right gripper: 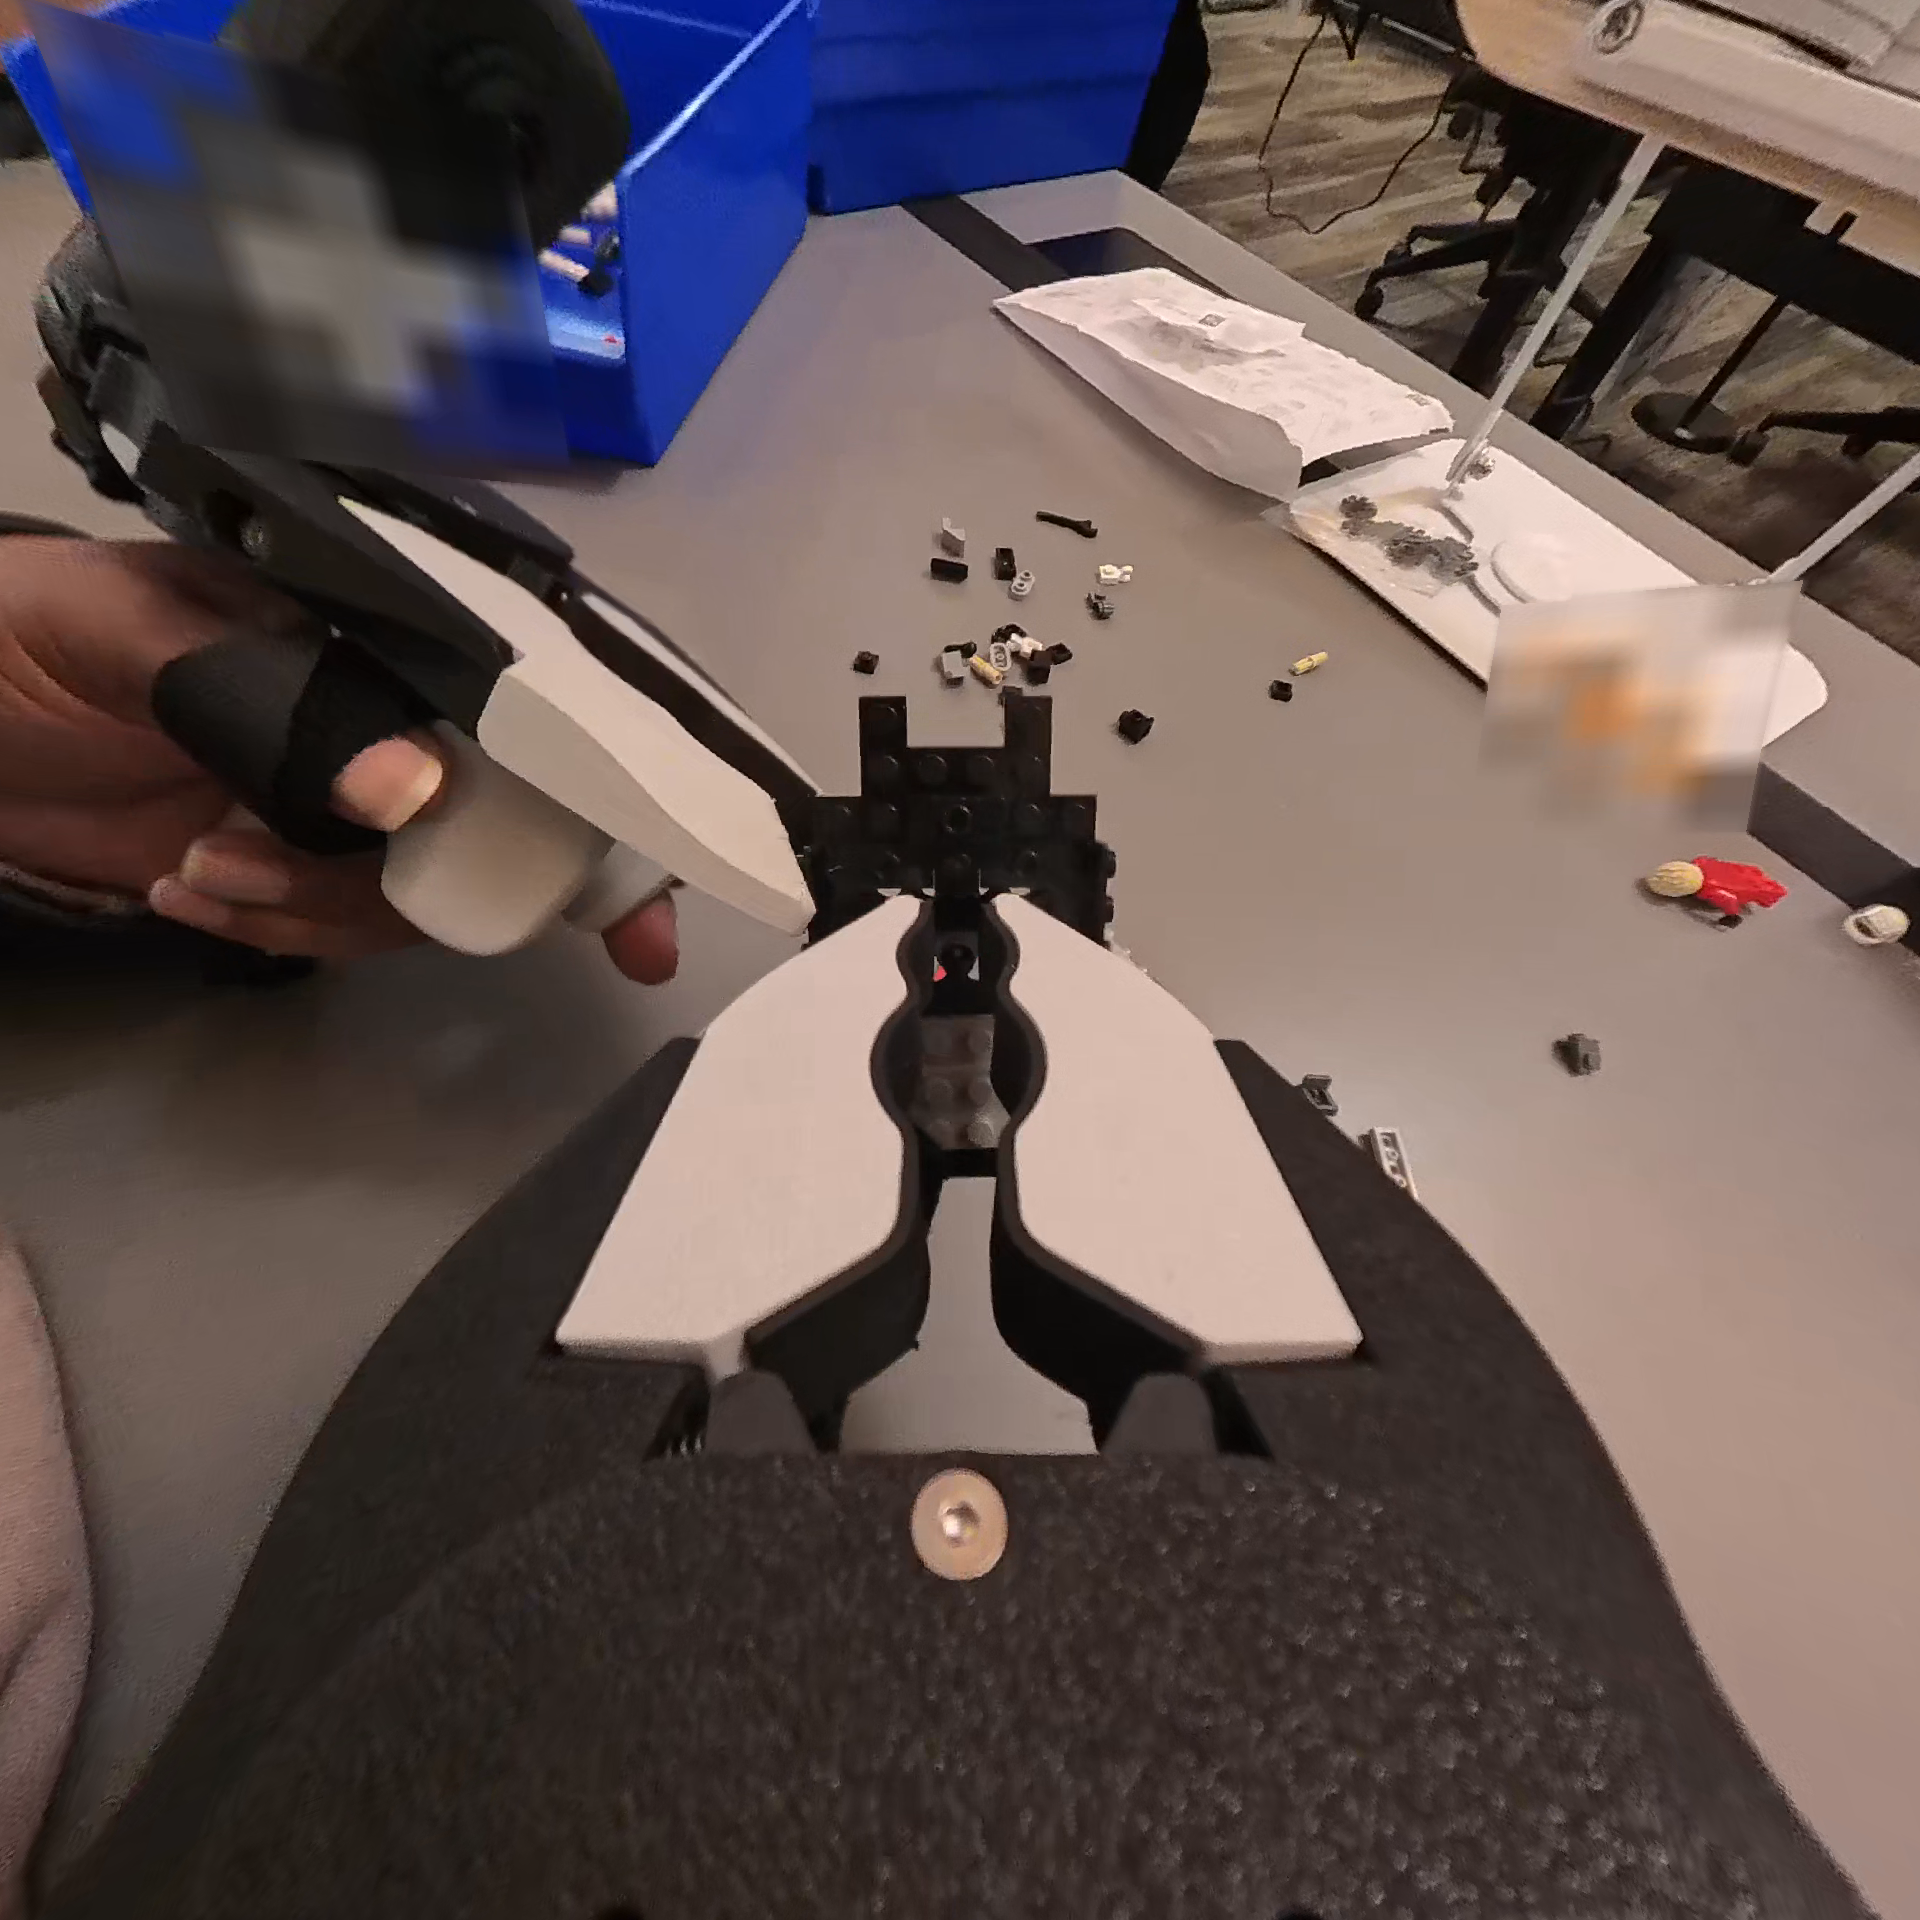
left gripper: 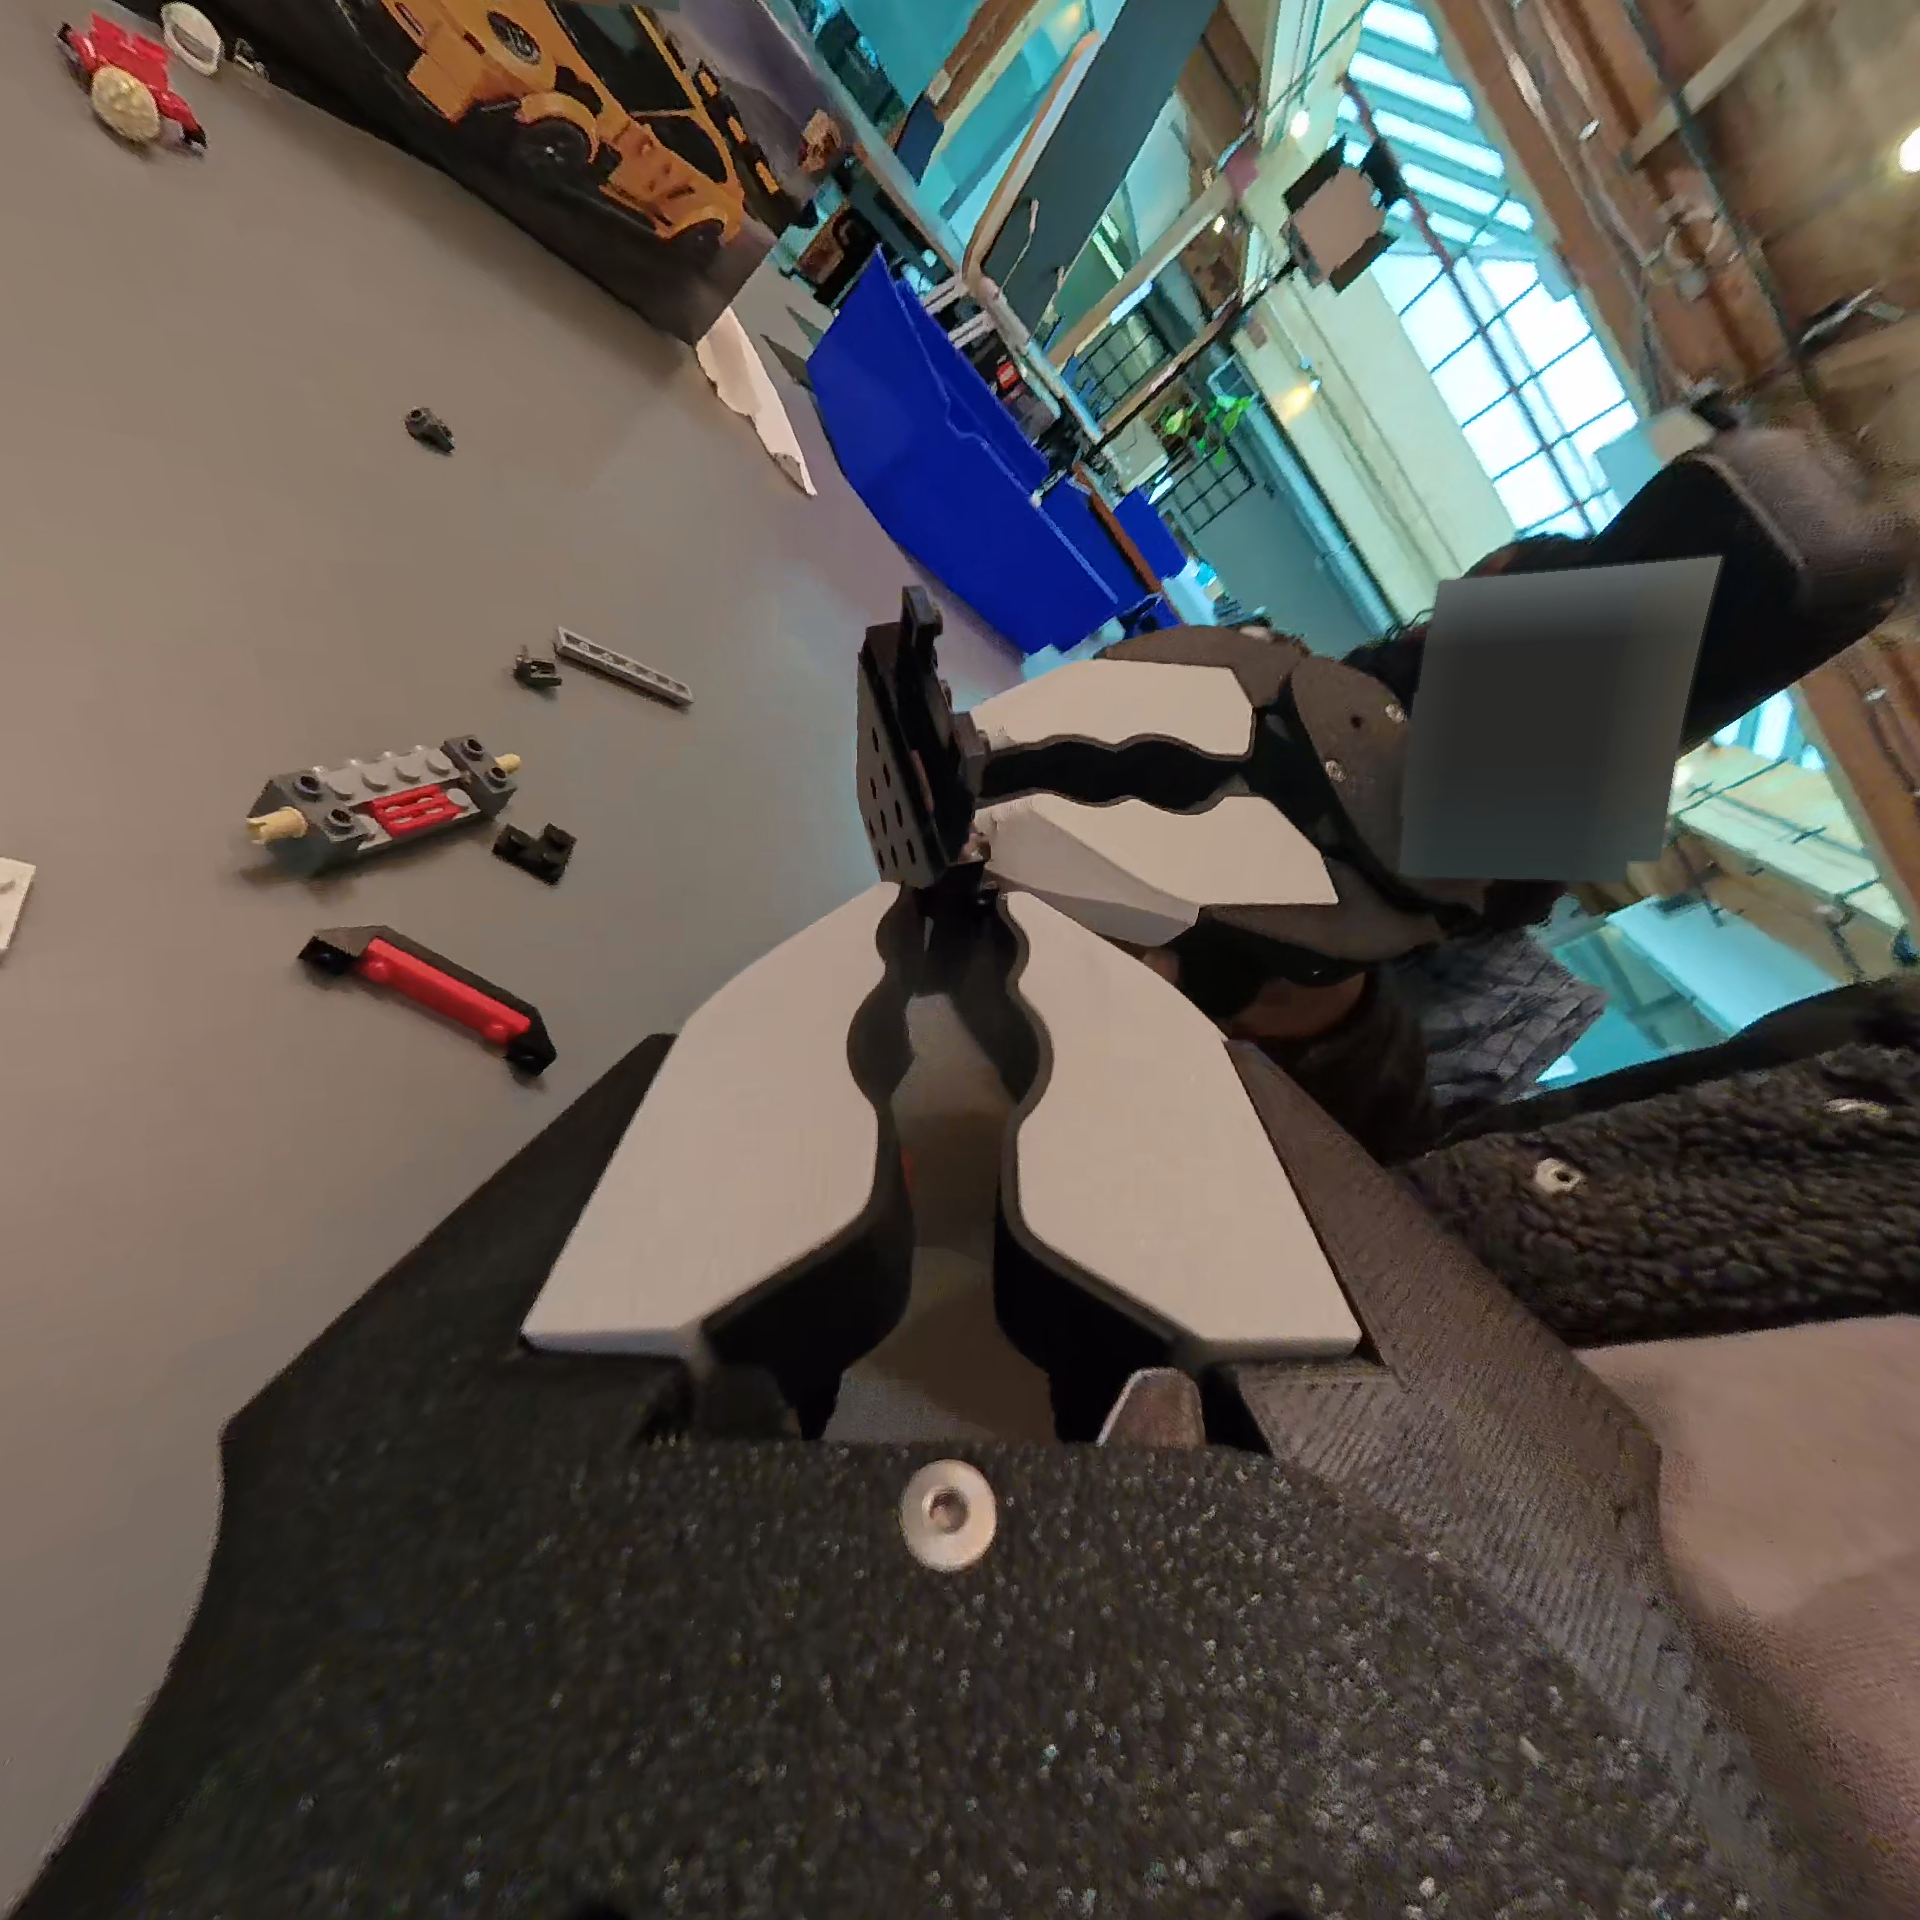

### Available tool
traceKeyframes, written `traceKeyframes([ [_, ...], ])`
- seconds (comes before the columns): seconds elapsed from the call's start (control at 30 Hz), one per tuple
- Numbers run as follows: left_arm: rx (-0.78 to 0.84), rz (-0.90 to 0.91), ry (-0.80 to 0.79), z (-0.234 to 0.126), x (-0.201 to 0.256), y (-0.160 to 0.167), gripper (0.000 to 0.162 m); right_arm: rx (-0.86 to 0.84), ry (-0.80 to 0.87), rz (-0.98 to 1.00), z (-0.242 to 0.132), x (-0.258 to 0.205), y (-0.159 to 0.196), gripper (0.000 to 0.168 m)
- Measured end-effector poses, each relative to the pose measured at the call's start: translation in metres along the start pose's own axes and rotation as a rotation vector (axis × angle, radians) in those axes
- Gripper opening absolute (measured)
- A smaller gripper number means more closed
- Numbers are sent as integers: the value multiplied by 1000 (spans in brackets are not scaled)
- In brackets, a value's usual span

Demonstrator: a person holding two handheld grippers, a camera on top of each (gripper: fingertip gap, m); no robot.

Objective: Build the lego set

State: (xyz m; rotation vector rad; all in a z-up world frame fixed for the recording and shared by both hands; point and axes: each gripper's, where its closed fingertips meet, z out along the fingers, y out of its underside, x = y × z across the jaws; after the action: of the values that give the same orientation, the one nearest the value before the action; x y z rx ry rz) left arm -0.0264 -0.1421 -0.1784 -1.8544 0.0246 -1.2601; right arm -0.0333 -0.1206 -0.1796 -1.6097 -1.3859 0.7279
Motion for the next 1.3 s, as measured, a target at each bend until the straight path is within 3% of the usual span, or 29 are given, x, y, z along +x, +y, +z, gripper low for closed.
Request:
traceKeyframes([
  [0.13,-31,72,-41,1,-1,2,26,-18,16,-90,3,-3,6,7],
  [0.2,-43,101,-83,1,-6,2,15,-18,15,-133,4,-7,6,7],
  [0.3,-67,110,-101,0,-10,5,12,-13,25,-202,4,-9,6,7],
  [0.7,-110,44,-150,0,-23,14,10,39,171,-527,7,-11,11,6],
  [1.3,-100,-41,-124,3,-23,21,11,75,254,-742,4,-14,14,6],
])
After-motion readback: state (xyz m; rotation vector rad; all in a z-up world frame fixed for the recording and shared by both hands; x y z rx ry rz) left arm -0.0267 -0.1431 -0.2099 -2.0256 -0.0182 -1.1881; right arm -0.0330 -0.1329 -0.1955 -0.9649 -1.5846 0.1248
